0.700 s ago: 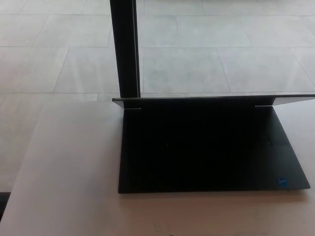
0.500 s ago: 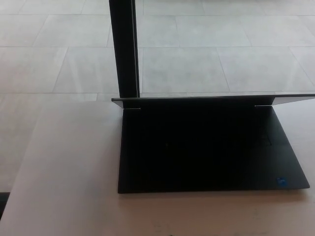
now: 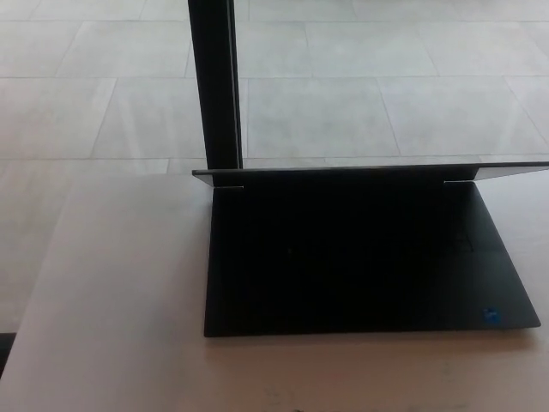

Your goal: The robot uses its right hand to push down on the lid of a laptop kept in the middle of the desk to close it

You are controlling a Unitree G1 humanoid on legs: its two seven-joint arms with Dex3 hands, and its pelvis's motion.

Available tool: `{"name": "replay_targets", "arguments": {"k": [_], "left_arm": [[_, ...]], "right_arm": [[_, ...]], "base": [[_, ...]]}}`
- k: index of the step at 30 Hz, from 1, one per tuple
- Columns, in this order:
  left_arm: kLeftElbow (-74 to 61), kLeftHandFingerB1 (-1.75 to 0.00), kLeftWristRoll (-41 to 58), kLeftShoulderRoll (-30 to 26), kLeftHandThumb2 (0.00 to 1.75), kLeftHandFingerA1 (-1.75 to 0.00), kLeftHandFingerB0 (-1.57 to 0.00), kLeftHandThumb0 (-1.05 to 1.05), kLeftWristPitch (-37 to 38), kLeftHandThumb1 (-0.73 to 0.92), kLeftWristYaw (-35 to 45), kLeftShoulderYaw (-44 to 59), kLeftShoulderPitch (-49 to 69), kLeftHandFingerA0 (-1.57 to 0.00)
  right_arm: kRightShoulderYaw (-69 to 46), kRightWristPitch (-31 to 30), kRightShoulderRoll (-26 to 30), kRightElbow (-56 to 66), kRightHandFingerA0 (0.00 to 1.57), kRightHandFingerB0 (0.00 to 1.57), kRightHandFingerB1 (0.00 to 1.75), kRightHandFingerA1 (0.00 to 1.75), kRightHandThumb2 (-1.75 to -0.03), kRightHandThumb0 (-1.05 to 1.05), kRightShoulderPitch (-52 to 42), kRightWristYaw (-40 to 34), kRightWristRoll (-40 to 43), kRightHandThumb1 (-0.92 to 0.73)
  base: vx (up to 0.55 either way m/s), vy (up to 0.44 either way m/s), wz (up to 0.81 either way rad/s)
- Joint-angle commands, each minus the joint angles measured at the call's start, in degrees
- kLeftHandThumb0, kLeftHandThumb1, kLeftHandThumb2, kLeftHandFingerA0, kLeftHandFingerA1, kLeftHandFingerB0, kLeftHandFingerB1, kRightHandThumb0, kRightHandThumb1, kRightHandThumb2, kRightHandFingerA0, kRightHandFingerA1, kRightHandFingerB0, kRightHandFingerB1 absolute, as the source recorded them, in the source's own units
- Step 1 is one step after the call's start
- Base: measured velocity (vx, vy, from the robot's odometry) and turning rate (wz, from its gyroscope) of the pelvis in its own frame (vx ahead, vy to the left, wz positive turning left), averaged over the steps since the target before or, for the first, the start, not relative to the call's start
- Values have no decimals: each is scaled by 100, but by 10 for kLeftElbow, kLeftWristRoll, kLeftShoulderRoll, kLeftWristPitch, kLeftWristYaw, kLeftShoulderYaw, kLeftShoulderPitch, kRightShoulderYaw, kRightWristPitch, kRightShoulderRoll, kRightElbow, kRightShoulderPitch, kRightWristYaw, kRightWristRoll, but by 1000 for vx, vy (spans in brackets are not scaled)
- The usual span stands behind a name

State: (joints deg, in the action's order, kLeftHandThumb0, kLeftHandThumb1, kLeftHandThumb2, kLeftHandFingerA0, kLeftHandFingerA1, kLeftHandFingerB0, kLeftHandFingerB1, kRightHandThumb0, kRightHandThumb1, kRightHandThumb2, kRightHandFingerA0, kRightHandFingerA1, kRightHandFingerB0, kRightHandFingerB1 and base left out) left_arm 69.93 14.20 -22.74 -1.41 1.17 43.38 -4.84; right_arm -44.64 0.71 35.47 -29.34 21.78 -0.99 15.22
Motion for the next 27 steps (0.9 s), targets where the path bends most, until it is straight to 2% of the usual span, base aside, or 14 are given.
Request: {"name": "replay_targets", "arguments": {"k": [1,2,4,6,9,11,12,16,17,18,21,24,25,27], "left_arm": [[16,-50,48,-20,77,-67,-43,-83,11,92,-12,24,-7,-53],[15,-51,48,-20,76,-66,-45,-82,11,92,-17,24,-8,-56],[15,-51,49,-20,77,-68,-45,-83,11,92,-17,25,-8,-55],[16,-49,50,-18,76,-66,-43,-85,11,92,-15,25,-7,-54],[16,-49,57,-14,72,-65,-46,-84,11,92,-18,33,-10,-54],[18,-48,55,-14,74,-65,-45,-85,11,92,-13,30,-9,-51],[19,-57,57,-15,116,-71,-39,-79,9,75,-10,31,-9,-51],[19,-57,58,-15,117,-71,-40,-79,10,75,-22,32,-10,-53],[19,-49,62,-16,74,-69,-45,-85,10,92,-14,35,-10,-53],[18,-58,61,-16,116,-72,-40,-80,10,74,-15,34,-10,-52],[18,-49,53,-17,74,-66,-47,-83,14,92,-17,26,-7,-54],[16,-50,53,-17,75,-65,-46,-82,13,92,-22,25,-6,-56],[18,-59,49,-18,116,-73,-44,-79,15,77,-26,21,-6,-61],[20,-49,48,-19,75,-66,-46,-83,14,92,-22,20,-4,-57]], "right_arm": [[193,-18,52,155,25,22,45,52,-113,-83,124,43,-100,-71],[226,-2,46,136,31,35,35,43,-68,-86,154,50,-124,-90],[274,8,43,118,24,22,45,53,-114,-81,182,69,-150,-72],[304,23,43,108,33,35,32,49,-70,-89,193,80,-165,-92],[358,63,35,100,27,32,43,58,-94,-96,210,98,-194,-74],[393,70,28,119,27,39,33,50,-68,-87,208,117,-200,-91],[430,68,23,134,25,38,33,48,-70,-89,208,126,-224,-92],[495,87,20,126,27,38,34,48,-69,-84,215,129,-265,-92],[513,105,17,109,28,39,34,49,-69,-85,221,122,-279,-92],[540,101,12,104,23,36,39,51,-84,-92,228,130,-294,-80],[585,111,4,80,27,39,34,49,-71,-84,236,123,-322,-92],[615,106,5,70,27,39,34,51,-71,-84,239,125,-333,-92],[636,101,4,61,27,37,32,50,-69,-83,238,136,-343,-92],[653,103,2,50,29,38,32,50,-68,-83,237,134,-348,-92]], "base": [[0,0,0],[0,0,0],[0,0,0],[0,0,0],[0,0,0],[0,0,0],[0,0,0],[0,0,0],[0,0,0],[0,0,0],[0,0,0],[0,0,0],[0,0,0],[0,0,0]]}}
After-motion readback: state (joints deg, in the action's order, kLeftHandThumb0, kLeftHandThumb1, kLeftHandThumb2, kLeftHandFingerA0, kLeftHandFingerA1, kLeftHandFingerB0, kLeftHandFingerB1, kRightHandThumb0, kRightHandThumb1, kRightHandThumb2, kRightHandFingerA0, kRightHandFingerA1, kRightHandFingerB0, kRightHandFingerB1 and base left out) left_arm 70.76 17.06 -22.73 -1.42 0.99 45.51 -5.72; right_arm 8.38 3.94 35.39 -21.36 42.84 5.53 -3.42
